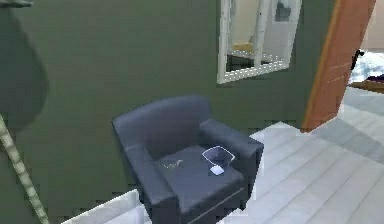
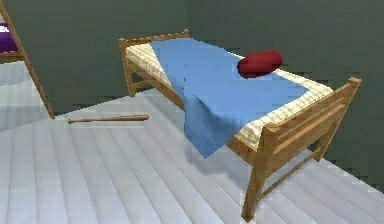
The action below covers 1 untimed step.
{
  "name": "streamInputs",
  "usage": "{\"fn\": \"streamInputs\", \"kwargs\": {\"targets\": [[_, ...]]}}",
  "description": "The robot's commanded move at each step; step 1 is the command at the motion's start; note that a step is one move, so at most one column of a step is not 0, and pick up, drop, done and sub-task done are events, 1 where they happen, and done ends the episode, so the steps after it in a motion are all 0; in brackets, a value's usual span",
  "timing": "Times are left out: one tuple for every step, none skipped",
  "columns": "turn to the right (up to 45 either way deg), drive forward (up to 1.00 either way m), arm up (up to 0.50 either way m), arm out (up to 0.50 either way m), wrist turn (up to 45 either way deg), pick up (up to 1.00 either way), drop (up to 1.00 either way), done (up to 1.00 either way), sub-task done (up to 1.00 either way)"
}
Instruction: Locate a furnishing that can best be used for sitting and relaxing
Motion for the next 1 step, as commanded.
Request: {"fn": "streamInputs", "kwargs": {"targets": [[0.0, 0.00, 0.00, 0.00, 0.0, 0.00, 0.00, 1.00, 0.00]]}}
